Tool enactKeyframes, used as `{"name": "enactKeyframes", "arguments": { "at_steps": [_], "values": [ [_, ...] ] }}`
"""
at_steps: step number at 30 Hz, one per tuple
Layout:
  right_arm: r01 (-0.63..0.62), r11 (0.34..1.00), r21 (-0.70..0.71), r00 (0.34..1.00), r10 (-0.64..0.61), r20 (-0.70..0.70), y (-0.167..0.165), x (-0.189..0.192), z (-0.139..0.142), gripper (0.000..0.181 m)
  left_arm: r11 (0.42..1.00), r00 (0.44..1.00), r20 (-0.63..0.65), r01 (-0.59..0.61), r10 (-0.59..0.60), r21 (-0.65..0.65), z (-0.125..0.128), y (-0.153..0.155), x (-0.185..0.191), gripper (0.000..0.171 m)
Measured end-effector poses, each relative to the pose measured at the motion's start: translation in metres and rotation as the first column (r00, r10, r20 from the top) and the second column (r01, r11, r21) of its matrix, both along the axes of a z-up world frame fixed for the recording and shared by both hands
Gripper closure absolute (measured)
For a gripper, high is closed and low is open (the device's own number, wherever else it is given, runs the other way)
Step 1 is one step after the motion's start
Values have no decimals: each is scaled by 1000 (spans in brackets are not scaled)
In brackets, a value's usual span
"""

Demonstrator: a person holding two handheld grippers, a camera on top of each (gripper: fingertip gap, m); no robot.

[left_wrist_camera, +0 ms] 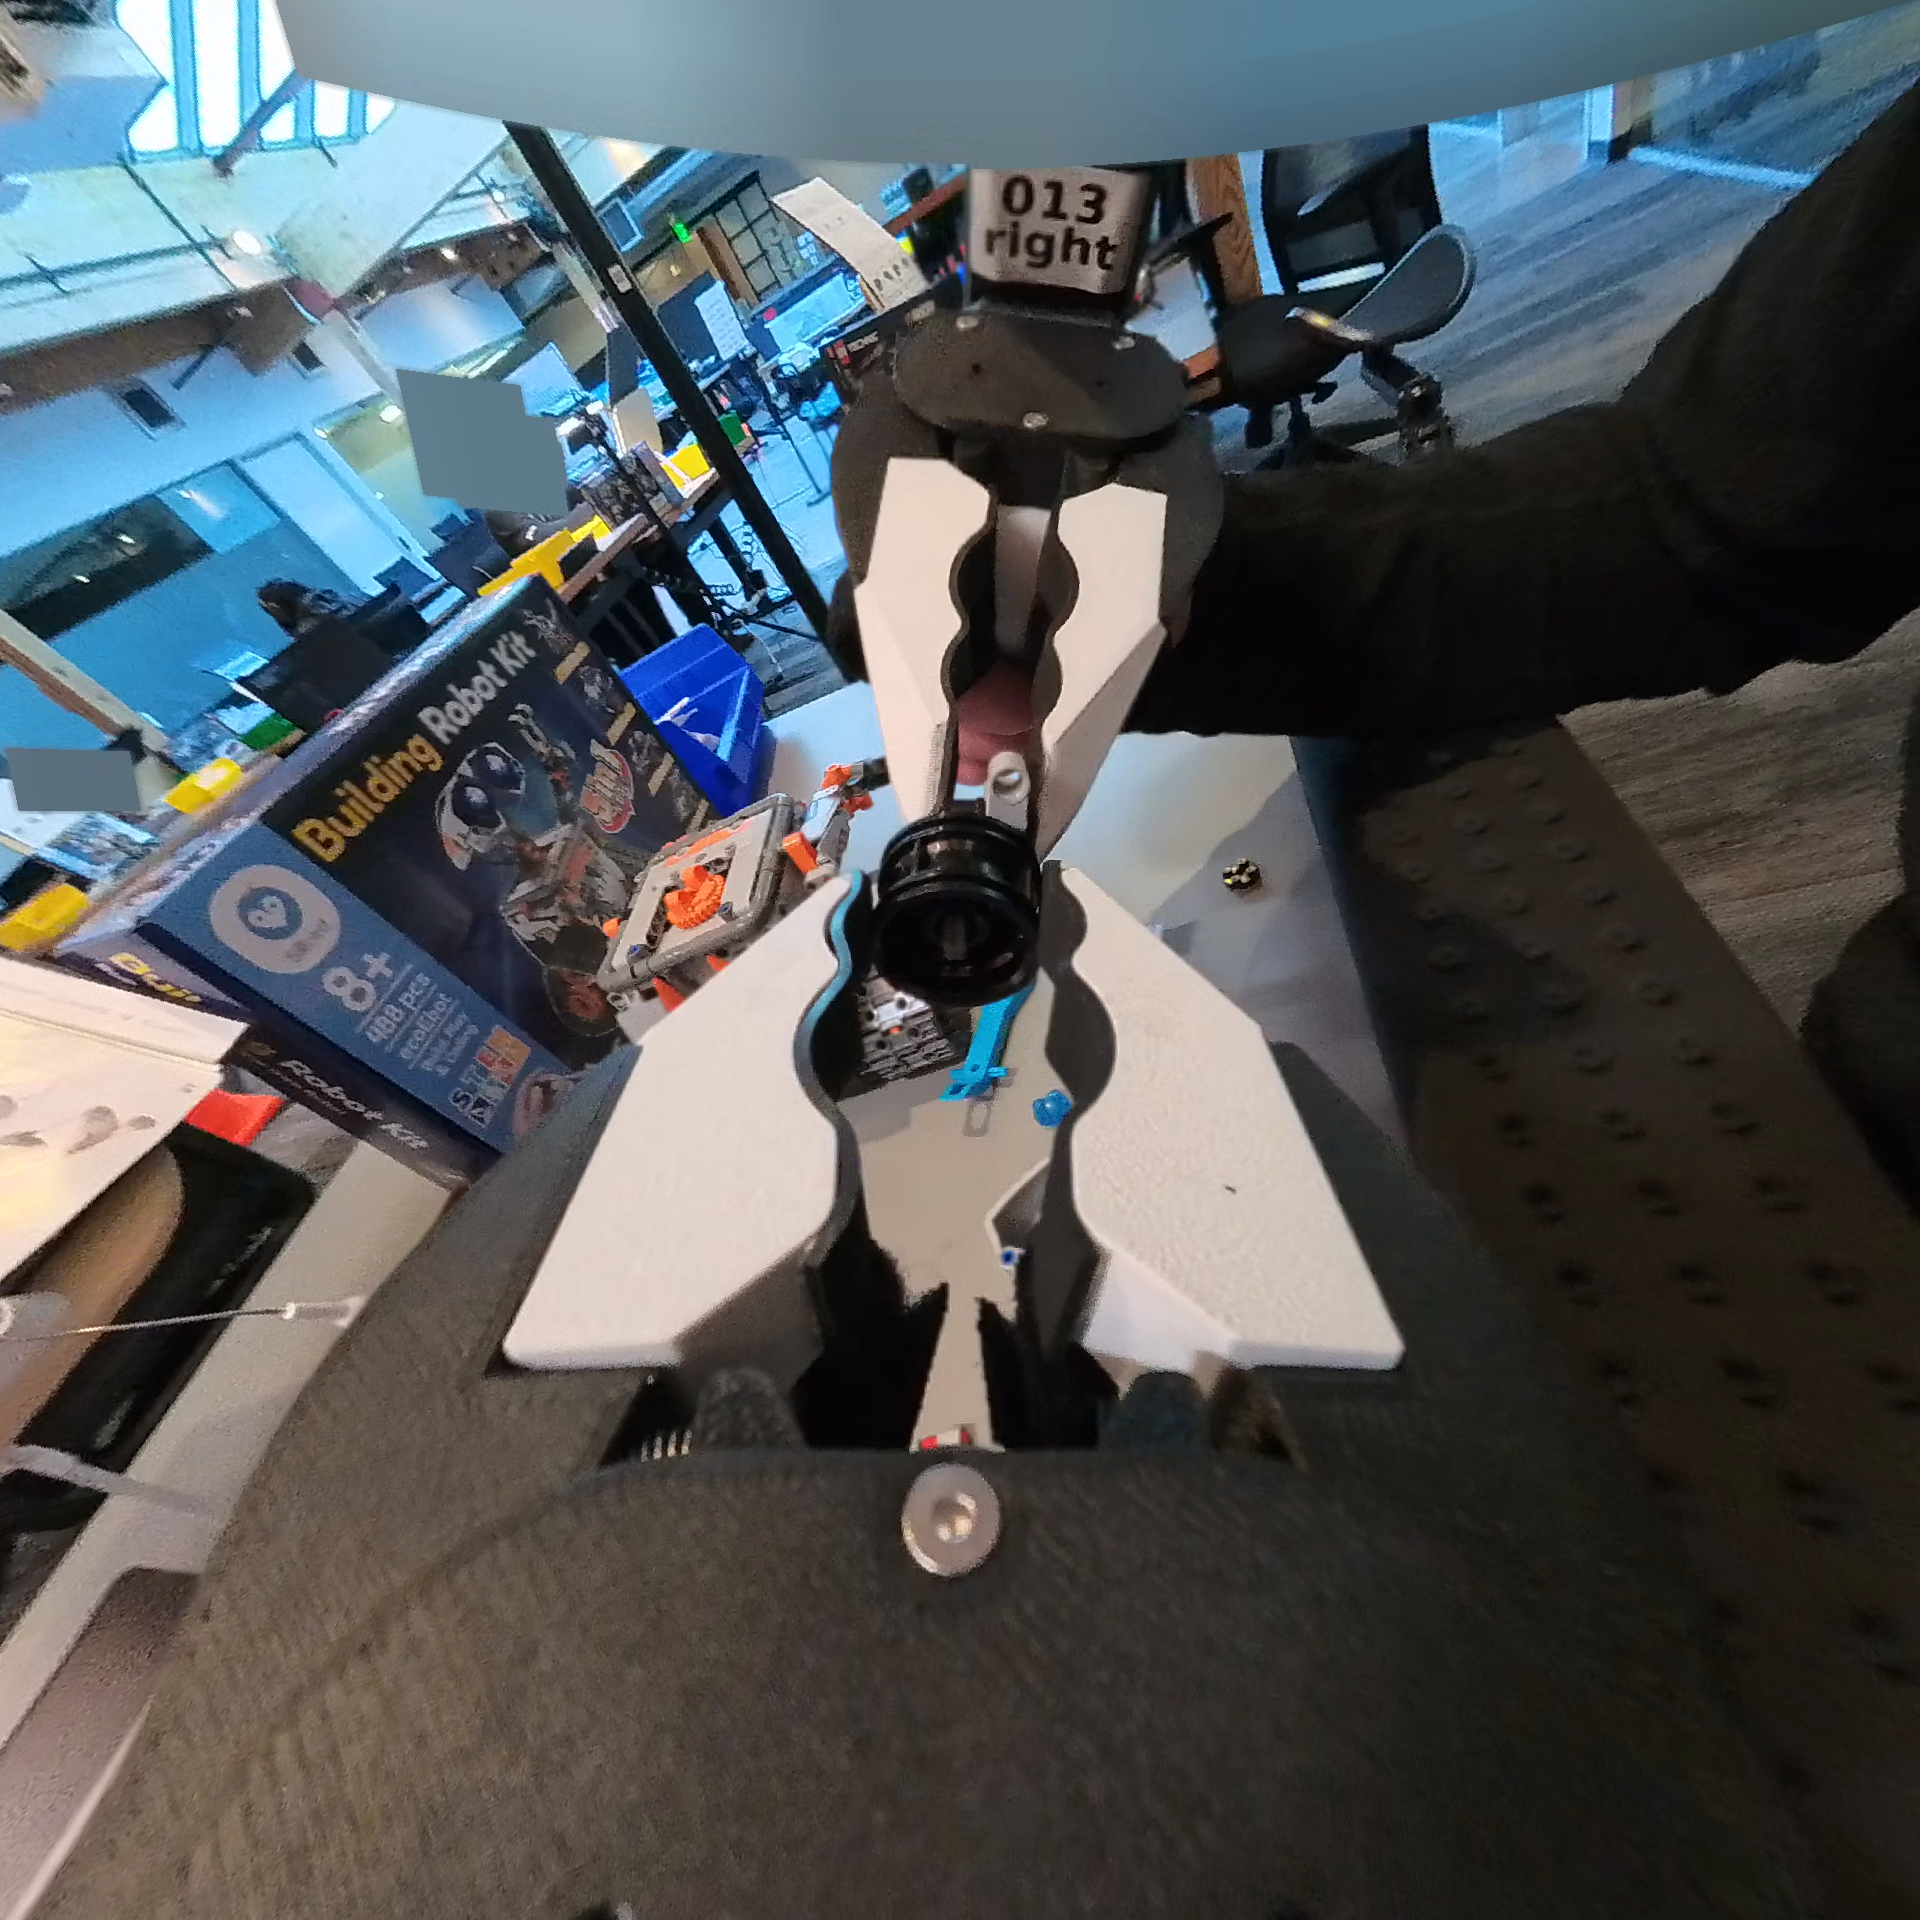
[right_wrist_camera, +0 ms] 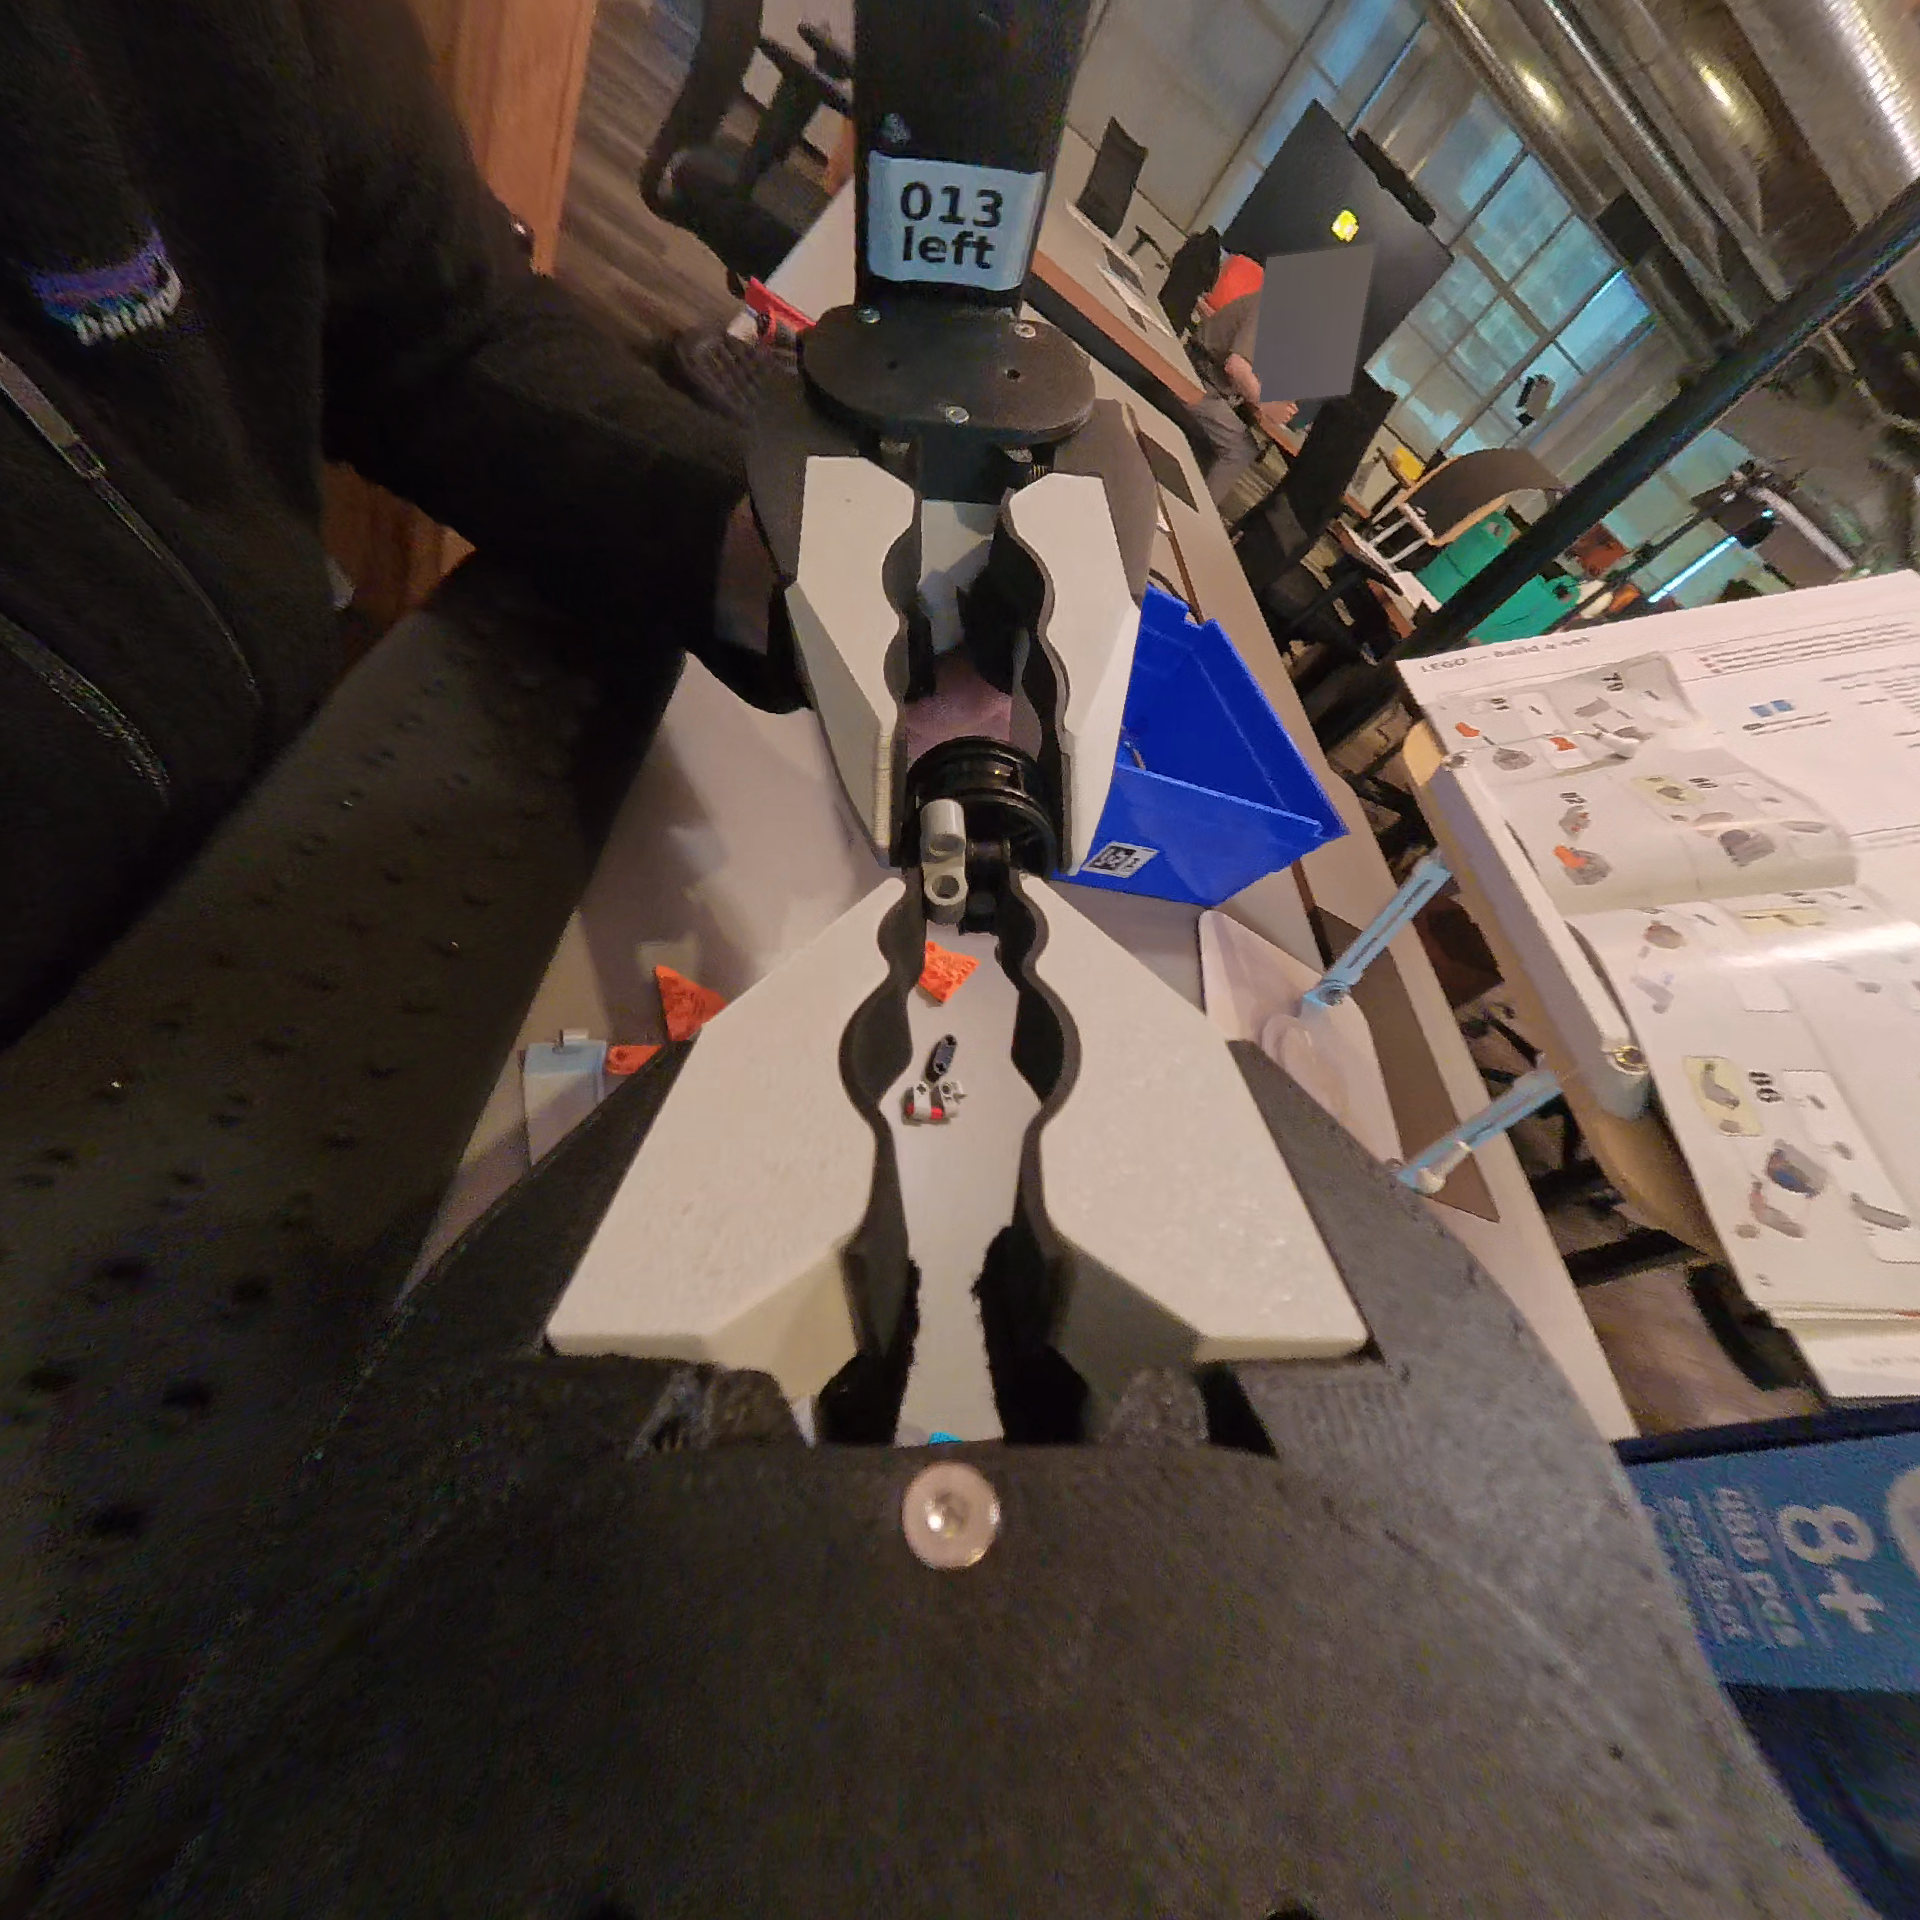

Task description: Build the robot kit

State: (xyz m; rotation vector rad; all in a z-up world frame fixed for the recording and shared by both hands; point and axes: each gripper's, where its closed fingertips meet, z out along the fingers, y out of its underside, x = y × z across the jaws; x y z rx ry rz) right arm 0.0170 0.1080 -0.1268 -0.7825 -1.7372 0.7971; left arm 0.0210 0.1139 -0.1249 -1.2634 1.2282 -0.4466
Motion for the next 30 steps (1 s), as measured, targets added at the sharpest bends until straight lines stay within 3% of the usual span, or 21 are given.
{"name": "enactKeyframes", "arguments": {
  "at_steps": [10,12,17,23,28,30],
  "values": [
    [126,957,260,991,-132,6,3,0,0,170,962,987,141,105,-71,-252,1,0,-1,142],
    [116,970,215,992,-123,18,3,0,-2,169,962,989,134,103,-70,-253,-1,0,-1,142],
    [55,998,-20,998,-55,12,3,-2,2,170,999,1000,-13,7,-8,-53,2,2,-3,142],
    [-28,960,-279,999,33,11,1,-9,2,170,984,982,-168,-52,81,172,1,0,-11,142],
    [-10,974,-225,1000,8,-9,0,-11,3,176,994,990,-128,-41,54,104,2,-3,-17,142],
    [21,976,-219,995,-42,-92,14,3,21,181,990,991,-24,-131,133,54,16,11,-45,143]
  ]
}}
